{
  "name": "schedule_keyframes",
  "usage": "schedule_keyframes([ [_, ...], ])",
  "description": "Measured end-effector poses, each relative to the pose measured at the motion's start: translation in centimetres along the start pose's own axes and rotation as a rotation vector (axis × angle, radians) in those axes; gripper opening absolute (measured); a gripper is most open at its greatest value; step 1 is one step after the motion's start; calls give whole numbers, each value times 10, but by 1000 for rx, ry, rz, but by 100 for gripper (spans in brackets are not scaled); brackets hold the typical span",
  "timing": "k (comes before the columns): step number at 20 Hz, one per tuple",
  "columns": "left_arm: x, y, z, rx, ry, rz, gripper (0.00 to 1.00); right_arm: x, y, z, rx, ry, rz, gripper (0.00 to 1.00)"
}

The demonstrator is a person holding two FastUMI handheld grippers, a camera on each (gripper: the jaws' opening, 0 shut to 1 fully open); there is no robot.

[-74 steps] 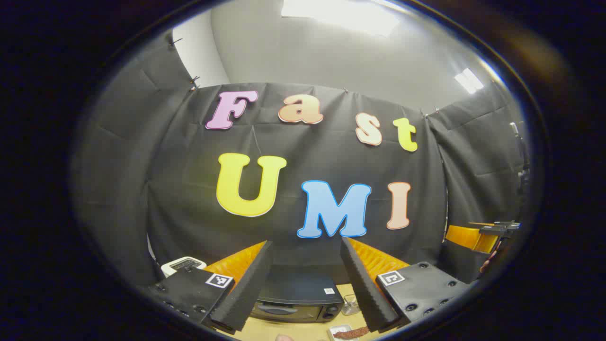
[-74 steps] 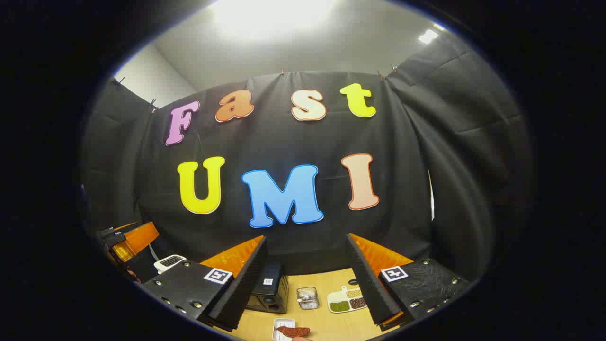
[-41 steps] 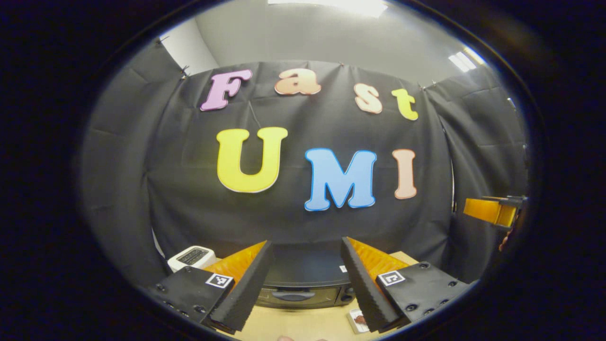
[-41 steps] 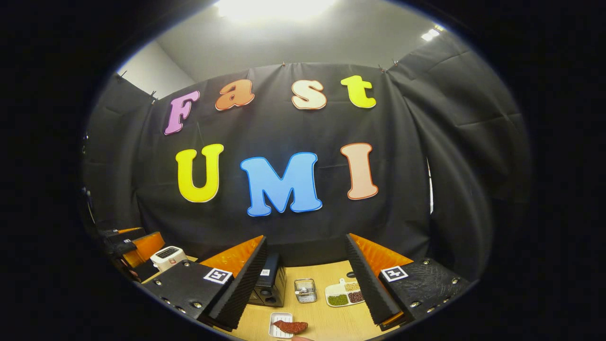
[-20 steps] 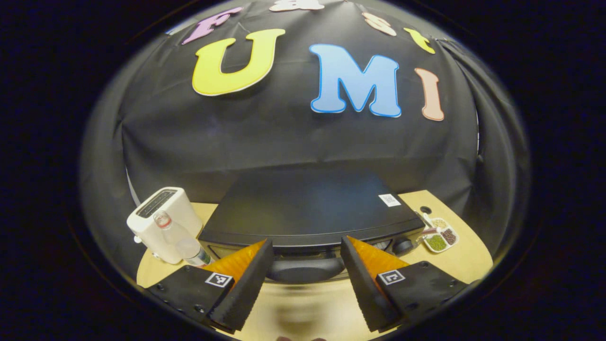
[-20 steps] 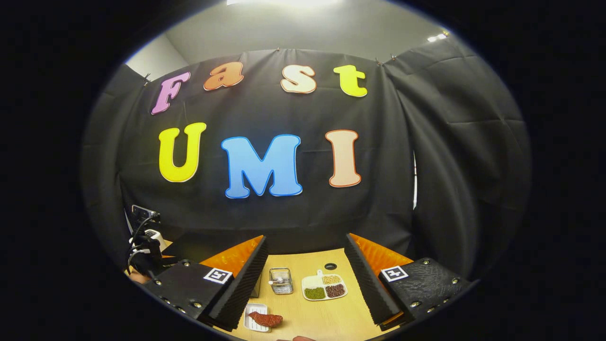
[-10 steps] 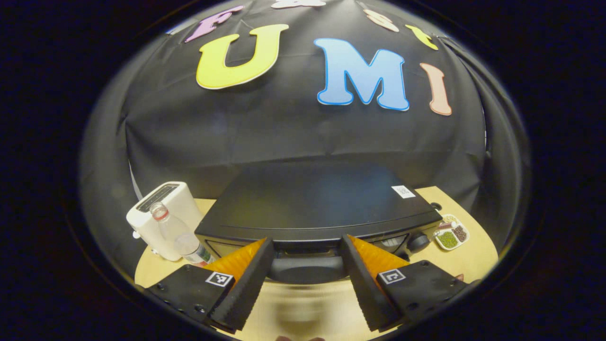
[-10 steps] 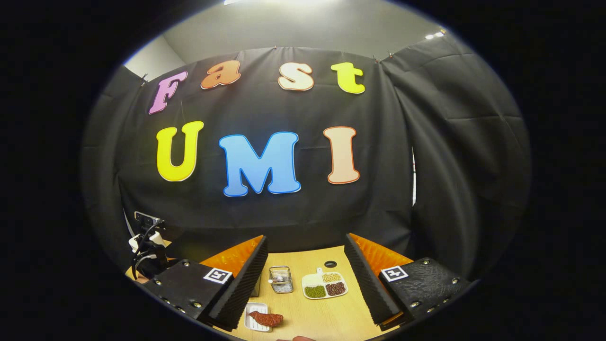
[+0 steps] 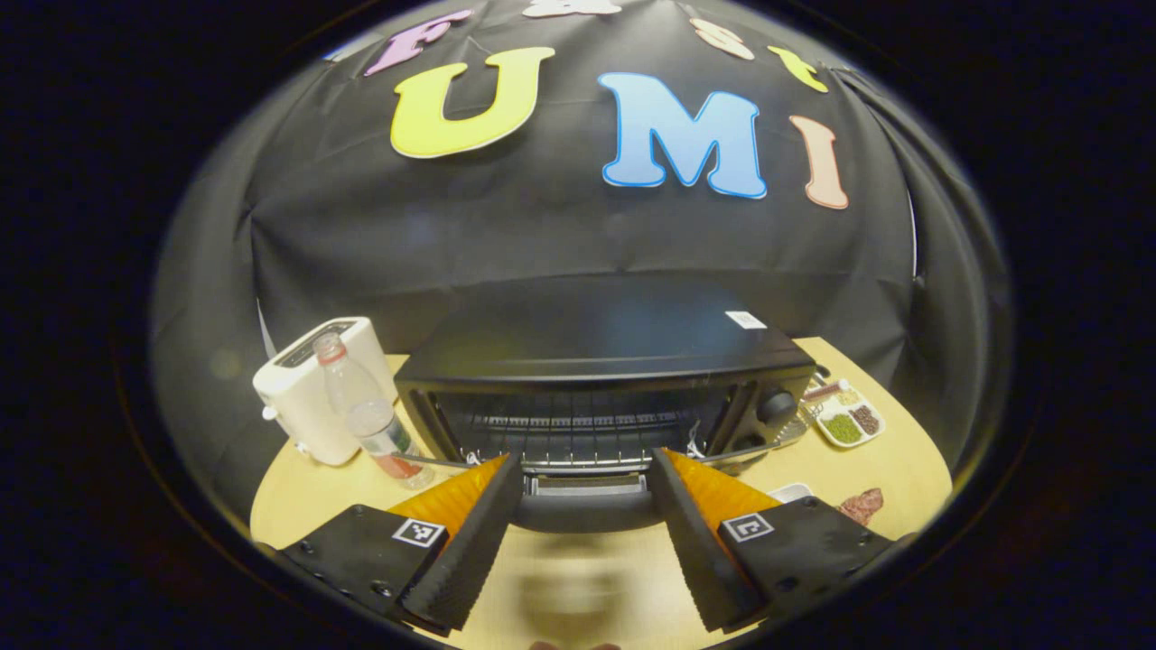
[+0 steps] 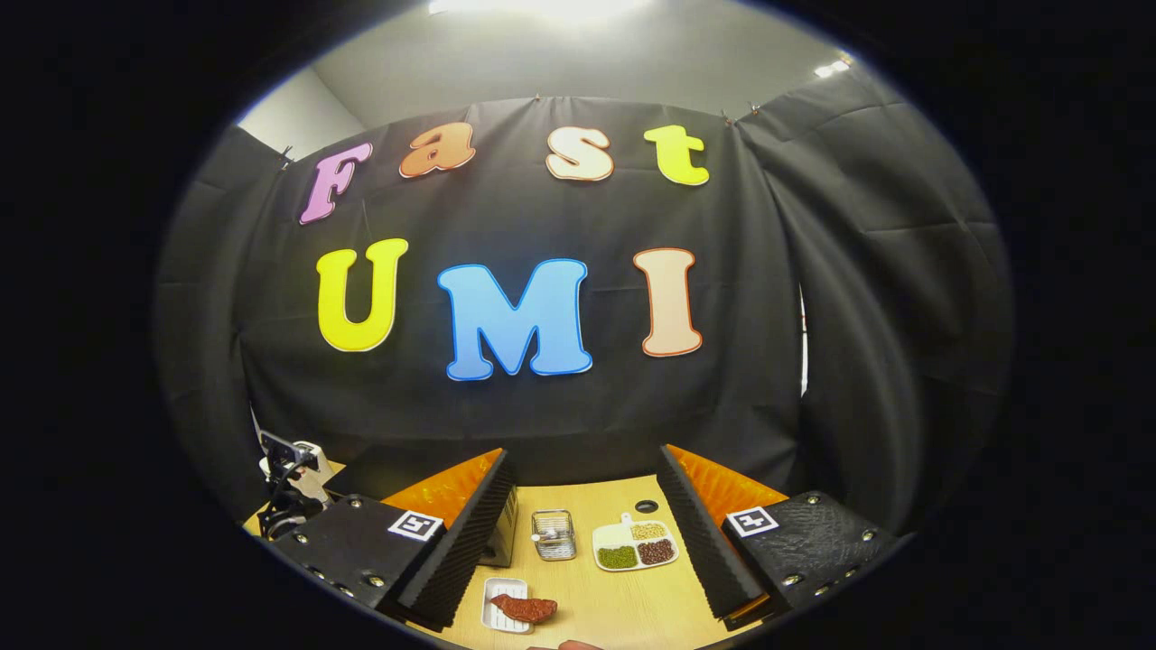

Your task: Open the electric oven with the left hand, put the food in, and close the electric oven.

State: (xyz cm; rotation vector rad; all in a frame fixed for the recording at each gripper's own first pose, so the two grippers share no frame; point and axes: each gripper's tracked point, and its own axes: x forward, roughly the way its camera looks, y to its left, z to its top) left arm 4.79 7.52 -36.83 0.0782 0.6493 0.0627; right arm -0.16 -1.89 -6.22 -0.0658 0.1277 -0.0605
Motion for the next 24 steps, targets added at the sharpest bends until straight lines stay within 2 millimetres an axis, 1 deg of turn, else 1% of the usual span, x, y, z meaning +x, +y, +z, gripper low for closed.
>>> schedule_keyframes([
  [1,-3,-1,-10,-14,16,-6,96,-1,1,1,-4,-1,4,99],
  [2,-6,-1,-16,-24,16,-13,96,-3,2,1,-8,-3,7,98],
  [4,-12,-2,-30,-27,31,-22,100,-5,3,0,-15,-4,10,98],
  [5,-14,-2,-36,-17,38,-22,93,-7,2,0,-18,-3,10,98],
  [6,-15,-2,-40,-3,42,-20,96,-8,2,-1,-20,0,9,99],
  [8,-18,-2,-50,12,53,-20,93,-11,2,-3,-17,6,9,98],
  [9,-19,-3,-56,8,62,-21,93,-11,2,-3,-17,7,8,99],
  [10,-19,-3,-62,5,73,-22,100,-13,1,-4,-20,8,6,98],
  [13,-21,-3,-87,-8,132,-27,100,-16,0,-6,-27,14,1,98],
  [15,-23,4,-89,-18,134,-8,93,-17,-3,-8,-31,16,-3,99],
  [16,-25,7,-85,-27,124,-3,93,-18,-5,-8,-33,17,-5,98],
  [17,-28,10,-79,-32,108,2,100,-18,-6,-10,-33,21,-8,98],
  [19,-34,16,-63,-38,80,17,100,-17,-7,-15,-22,34,-5,99],
  [20,-37,18,-50,-46,55,22,96,-16,-8,-18,-16,41,-3,99],
  [24,-66,20,15,-79,-81,30,100,-7,-11,-38,18,99,13,98],
])
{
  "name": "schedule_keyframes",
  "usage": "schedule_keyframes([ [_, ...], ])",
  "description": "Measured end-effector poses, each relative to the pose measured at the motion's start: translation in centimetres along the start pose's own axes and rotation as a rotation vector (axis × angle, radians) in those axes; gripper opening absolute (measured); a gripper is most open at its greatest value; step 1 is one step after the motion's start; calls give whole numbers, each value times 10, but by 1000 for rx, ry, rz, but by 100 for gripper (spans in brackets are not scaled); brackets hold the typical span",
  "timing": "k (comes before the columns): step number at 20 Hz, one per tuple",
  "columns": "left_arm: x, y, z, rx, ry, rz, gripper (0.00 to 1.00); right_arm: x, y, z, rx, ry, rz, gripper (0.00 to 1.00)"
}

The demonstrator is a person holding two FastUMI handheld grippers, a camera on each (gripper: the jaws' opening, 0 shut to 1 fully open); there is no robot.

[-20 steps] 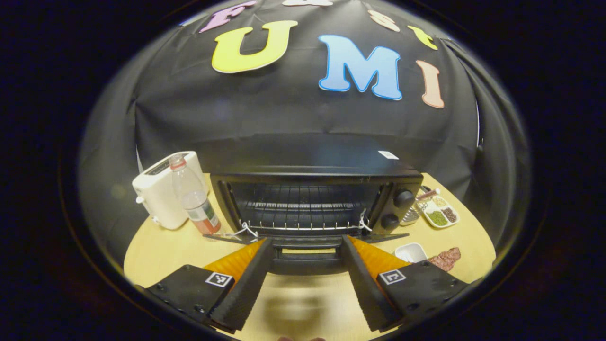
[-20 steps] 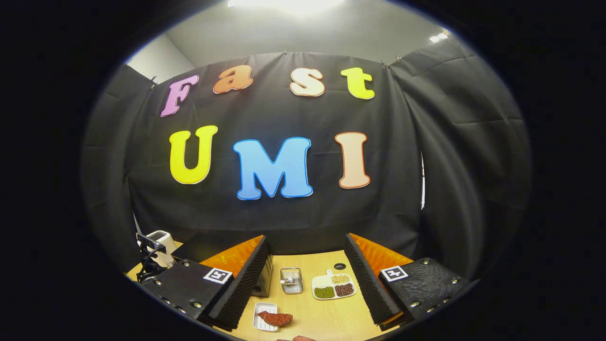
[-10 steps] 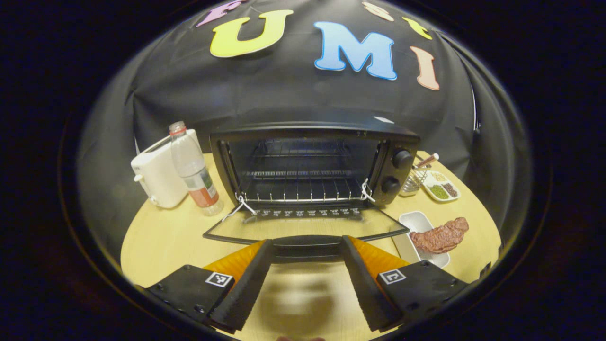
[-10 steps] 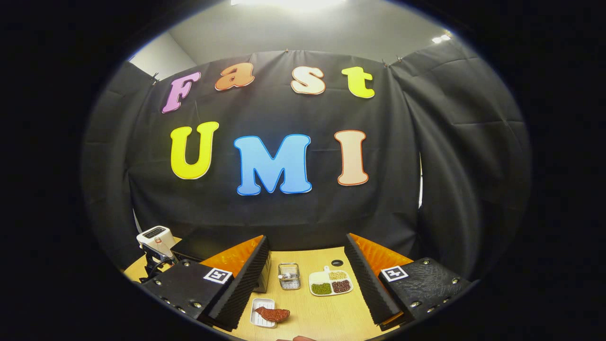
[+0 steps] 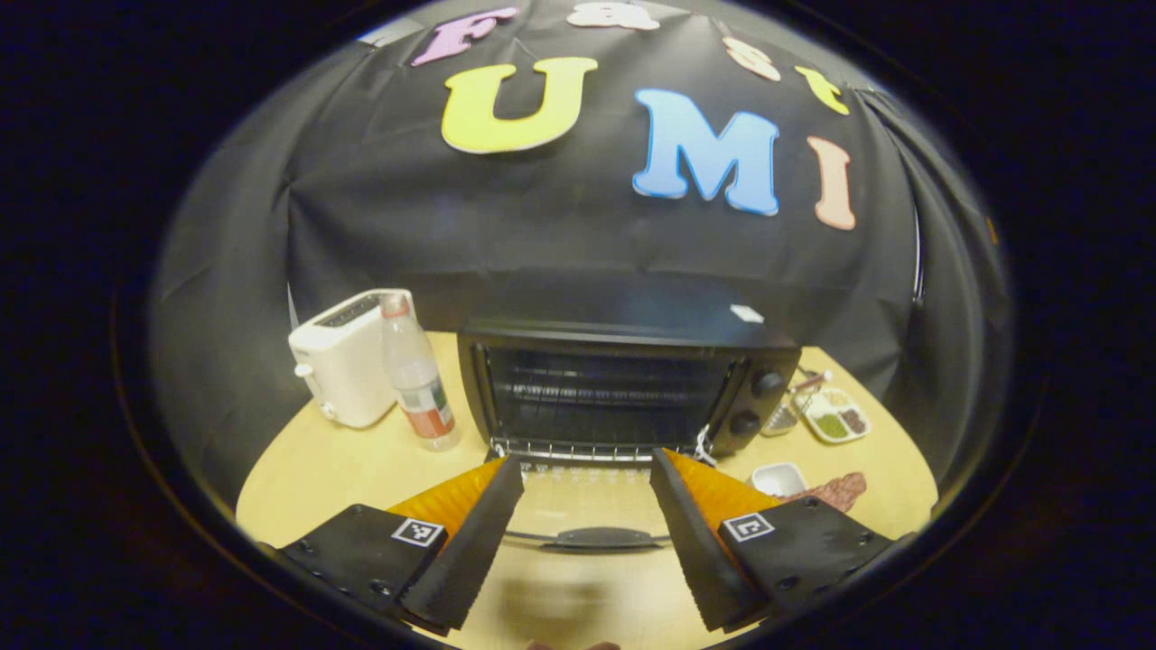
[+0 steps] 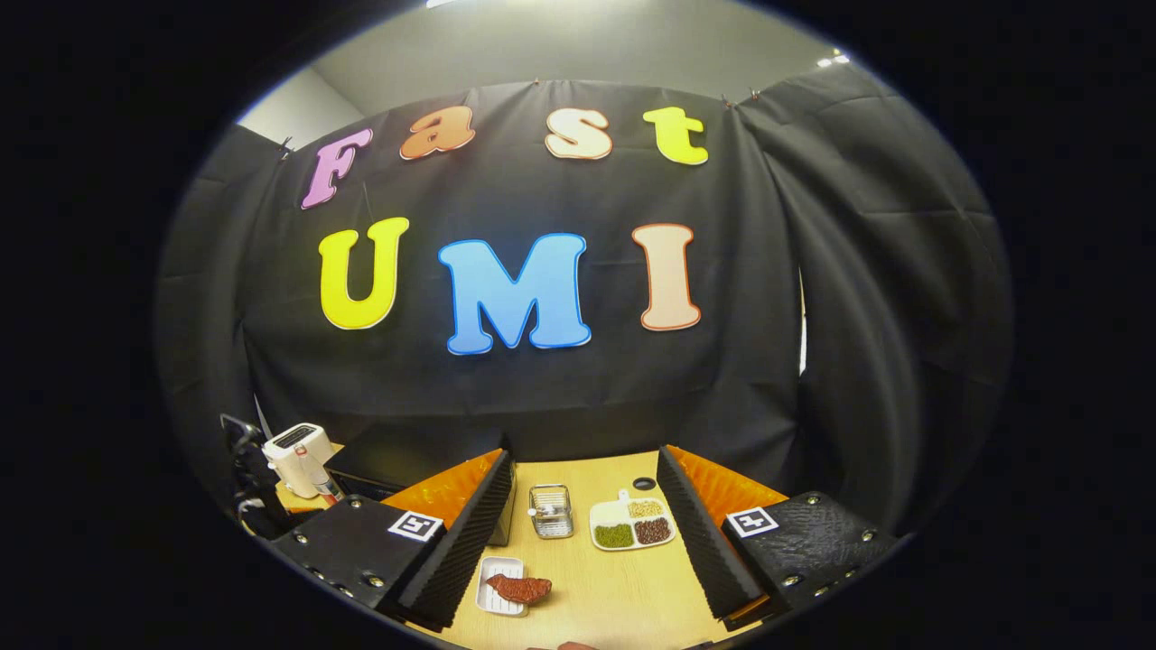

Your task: Open the electric oven with the left hand, put the food in, and close the electric oven.

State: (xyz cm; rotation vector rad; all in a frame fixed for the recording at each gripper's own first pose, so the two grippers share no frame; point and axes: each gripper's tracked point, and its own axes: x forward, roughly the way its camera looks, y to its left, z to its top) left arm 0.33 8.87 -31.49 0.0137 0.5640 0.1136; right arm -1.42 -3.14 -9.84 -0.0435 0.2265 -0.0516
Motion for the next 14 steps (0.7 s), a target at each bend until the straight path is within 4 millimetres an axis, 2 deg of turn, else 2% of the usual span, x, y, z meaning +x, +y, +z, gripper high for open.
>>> schedule_keyframes([
  [1,-9,-1,19,-3,-37,-2,96,4,-1,-6,10,17,8,98],
  [2,-18,-5,40,-9,-75,-9,92,8,-1,-14,16,34,20,94],
  [4,-38,-10,79,-22,-151,-14,100,16,-2,-34,11,83,40,94],
  [5,-48,-13,99,-31,-190,-18,96,19,-1,-43,9,101,55,94],
  [6,-59,-16,120,-38,-230,-21,96,20,1,-49,7,114,73,99],
  [7,-72,-18,138,-41,-268,-22,100,23,4,-58,8,132,95,99],
  [8,-82,-19,155,-38,-302,-20,99,27,6,-71,10,157,115,99],
  [11,-115,-22,196,-27,-405,-13,99,35,10,-113,21,254,168,99],
  [14,-141,-24,228,-17,-479,3,99,41,15,-156,47,350,215,99],
])
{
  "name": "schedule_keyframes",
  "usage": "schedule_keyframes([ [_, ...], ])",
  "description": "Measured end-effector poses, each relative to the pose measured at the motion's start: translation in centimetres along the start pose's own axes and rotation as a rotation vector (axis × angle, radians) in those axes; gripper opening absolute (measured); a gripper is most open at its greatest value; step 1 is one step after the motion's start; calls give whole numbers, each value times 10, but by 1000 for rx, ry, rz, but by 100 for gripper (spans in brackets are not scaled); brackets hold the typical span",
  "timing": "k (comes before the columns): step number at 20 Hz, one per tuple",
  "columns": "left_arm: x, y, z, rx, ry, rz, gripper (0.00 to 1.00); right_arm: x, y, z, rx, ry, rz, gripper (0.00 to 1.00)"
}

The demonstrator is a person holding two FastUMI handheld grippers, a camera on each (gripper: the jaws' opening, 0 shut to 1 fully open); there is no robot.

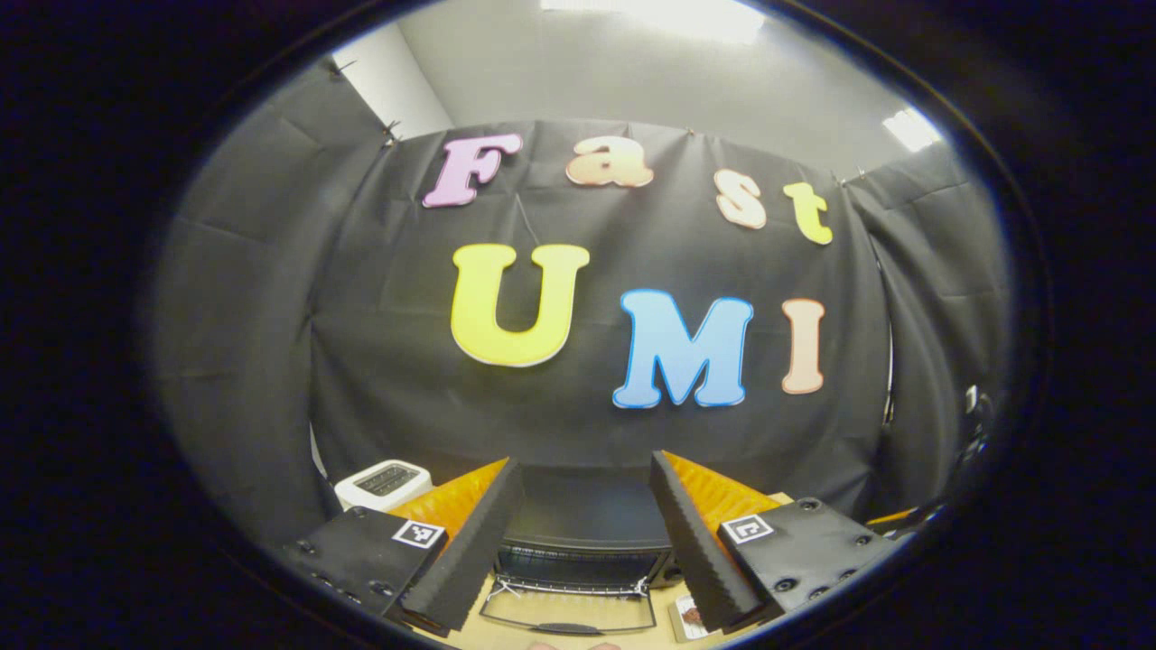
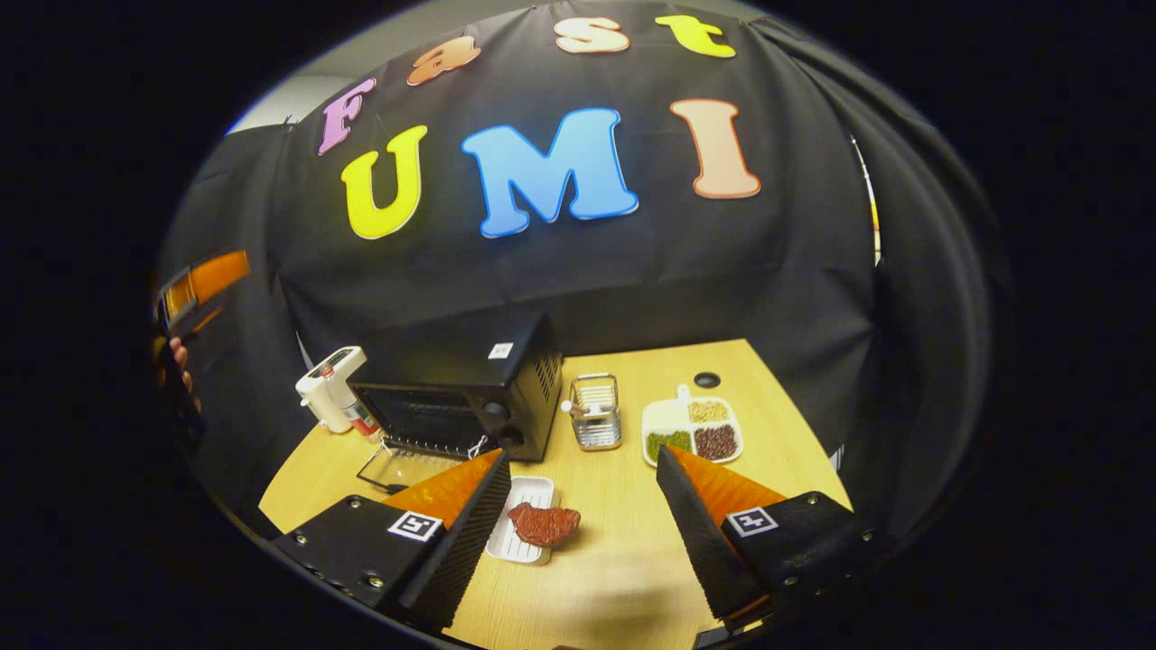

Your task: Open the electric oven with the left hand, put the food in, and close the electric oven.

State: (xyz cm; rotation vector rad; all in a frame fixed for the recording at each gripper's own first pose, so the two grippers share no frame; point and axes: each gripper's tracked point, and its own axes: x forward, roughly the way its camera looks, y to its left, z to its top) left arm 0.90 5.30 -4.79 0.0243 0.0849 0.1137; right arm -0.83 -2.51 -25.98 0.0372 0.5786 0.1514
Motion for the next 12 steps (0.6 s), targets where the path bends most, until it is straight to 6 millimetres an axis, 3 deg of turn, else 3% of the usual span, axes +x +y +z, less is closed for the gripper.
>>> schedule_keyframes([
  [4,-15,3,28,15,-43,32,98,23,-3,-50,105,126,59,99],
  [7,-21,10,26,29,-34,68,92,48,-2,-83,166,205,100,99],
  [12,-32,22,18,52,-6,134,96,83,7,-129,286,329,170,99],
])
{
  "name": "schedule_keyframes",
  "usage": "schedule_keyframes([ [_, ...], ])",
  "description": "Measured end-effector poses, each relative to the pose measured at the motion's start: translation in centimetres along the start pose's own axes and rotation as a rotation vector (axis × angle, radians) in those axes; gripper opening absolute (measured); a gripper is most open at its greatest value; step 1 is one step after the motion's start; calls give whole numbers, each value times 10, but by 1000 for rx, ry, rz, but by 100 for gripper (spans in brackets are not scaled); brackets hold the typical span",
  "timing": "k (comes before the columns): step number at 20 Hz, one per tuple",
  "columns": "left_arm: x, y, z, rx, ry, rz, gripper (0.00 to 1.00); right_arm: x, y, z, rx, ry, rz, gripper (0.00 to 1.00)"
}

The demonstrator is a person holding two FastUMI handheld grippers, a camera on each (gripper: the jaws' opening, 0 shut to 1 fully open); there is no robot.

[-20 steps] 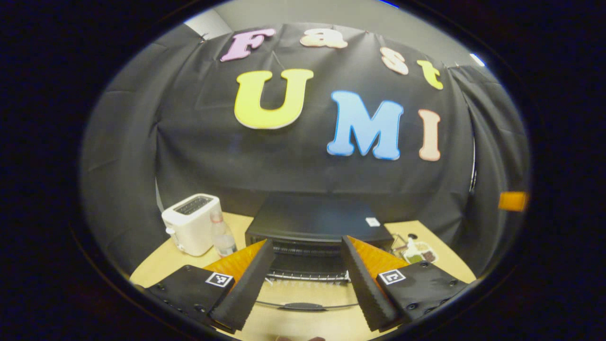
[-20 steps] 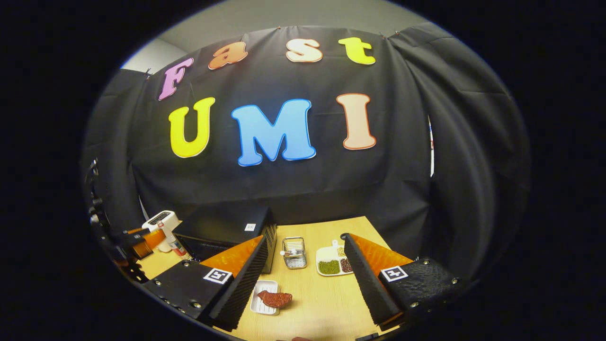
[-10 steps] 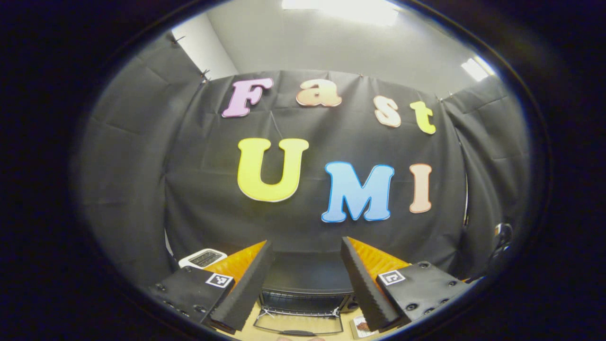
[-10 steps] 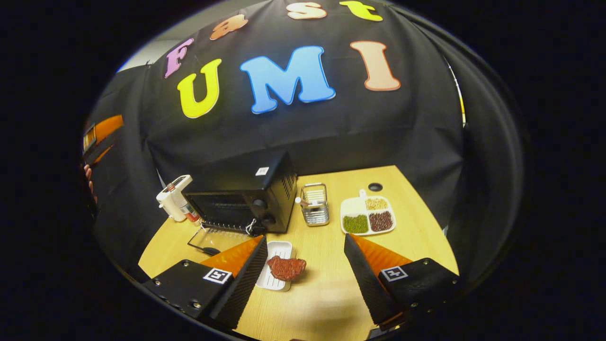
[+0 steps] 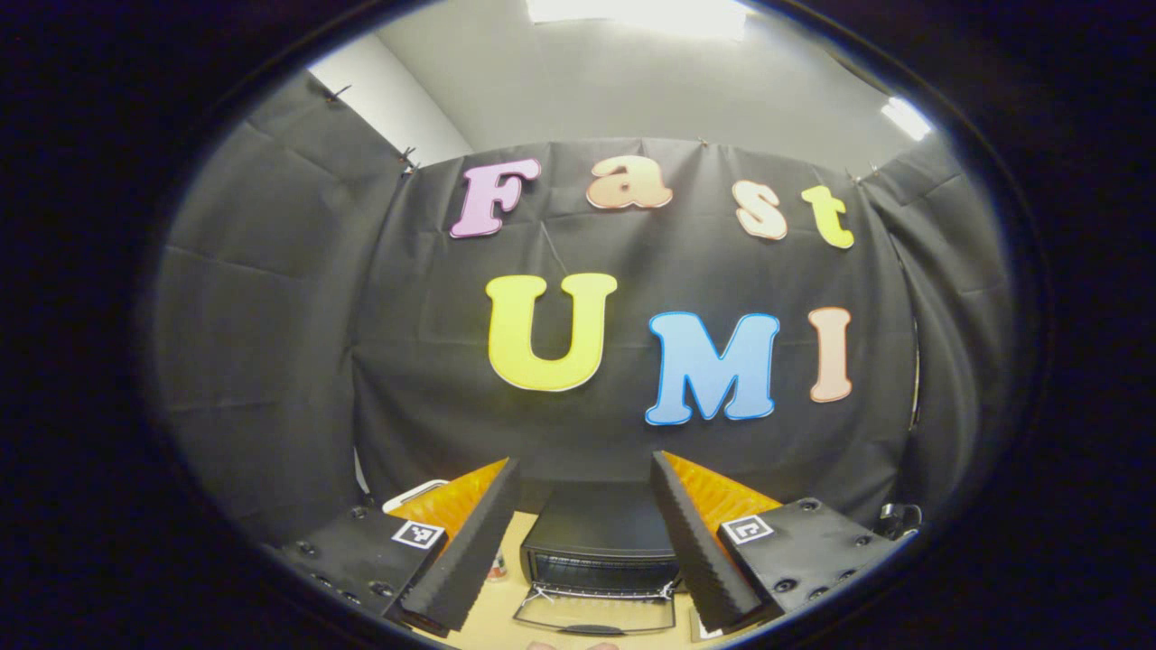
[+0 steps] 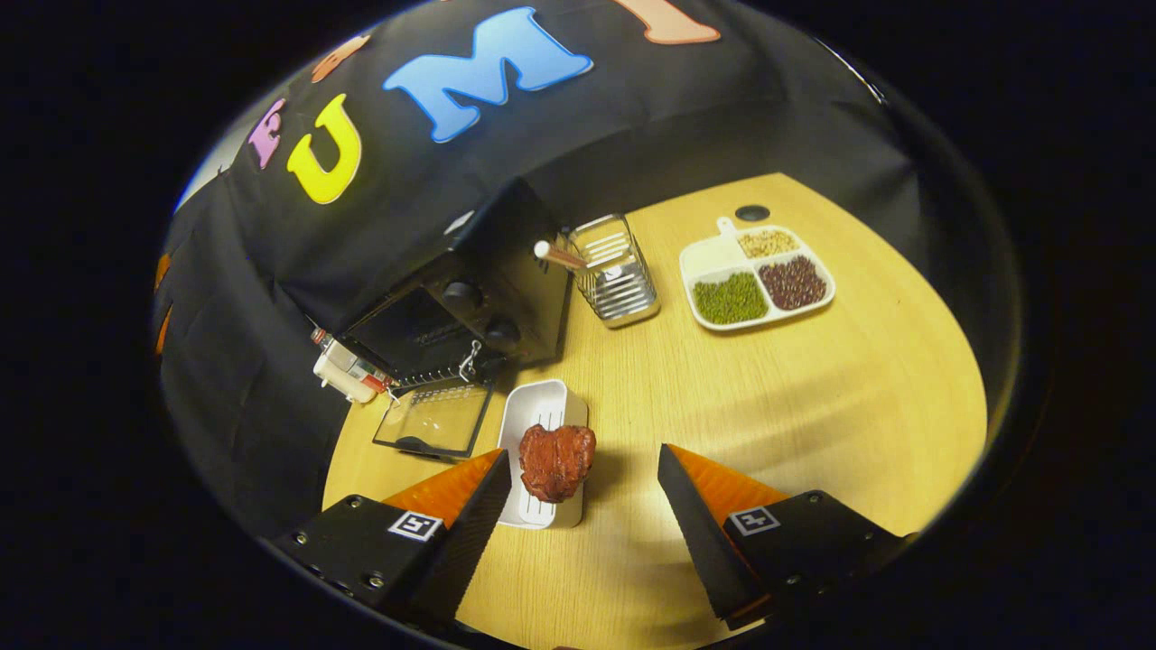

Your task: Open the electric oven with the left hand, put the food in, and close the electric oven.

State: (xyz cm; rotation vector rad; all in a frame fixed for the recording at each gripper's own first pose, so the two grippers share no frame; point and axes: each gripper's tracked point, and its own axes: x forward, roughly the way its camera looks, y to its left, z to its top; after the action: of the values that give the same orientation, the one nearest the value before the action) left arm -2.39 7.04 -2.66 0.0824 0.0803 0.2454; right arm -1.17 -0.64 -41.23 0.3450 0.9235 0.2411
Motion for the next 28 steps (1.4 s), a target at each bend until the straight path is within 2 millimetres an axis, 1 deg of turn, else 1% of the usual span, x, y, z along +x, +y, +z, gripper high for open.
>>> schedule_keyframes([
  [1,-3,1,-4,2,8,13,92,7,0,-2,22,11,11,99],
  [2,-8,3,-6,6,13,24,92,15,-2,-6,41,28,11,94],
  [3,-10,5,-8,10,21,36,92,20,-2,-10,62,44,16,93],
  [4,-14,7,-9,11,28,46,92,25,1,-14,92,58,35,92],
  [5,-17,7,-9,10,31,55,99,29,4,-14,122,67,56,89],
  [6,-20,9,-8,8,31,62,98,33,8,-15,150,71,69,89],
  [7,-24,10,-8,8,31,67,97,29,7,-12,179,76,82,80],
  [8,-26,11,-7,11,32,70,96,36,14,-16,209,87,106,64],
  [9,-27,14,-7,14,31,68,96,38,18,-16,234,90,121,64],
  [10,-26,16,-7,18,29,64,96,40,17,-13,266,68,126,55],
  [11,-25,19,-7,19,31,58,96,50,20,-13,294,69,128,41],
  [12,-23,23,-8,18,35,49,92,44,24,-12,320,68,145,27],
  [13,-21,26,-9,16,34,38,93,36,29,-3,354,46,164,27],
  [14,-17,29,-9,14,33,19,94,39,28,-3,386,28,173,15],
  [15,-14,31,-11,14,38,0,95,43,29,-3,409,21,168,9],
  [18,1,45,-14,13,42,-50,97,36,36,3,407,-26,147,8],
  [21,15,56,-17,-12,38,-100,100,17,49,15,416,-83,149,8],
  [25,30,70,-20,-46,27,-154,99,-22,83,29,446,-159,214,9],
  [27,35,77,-22,-53,22,-172,99,-37,103,33,445,-189,246,8],
  [28,37,80,-22,-51,19,-178,99,-42,112,34,441,-200,256,8],
])
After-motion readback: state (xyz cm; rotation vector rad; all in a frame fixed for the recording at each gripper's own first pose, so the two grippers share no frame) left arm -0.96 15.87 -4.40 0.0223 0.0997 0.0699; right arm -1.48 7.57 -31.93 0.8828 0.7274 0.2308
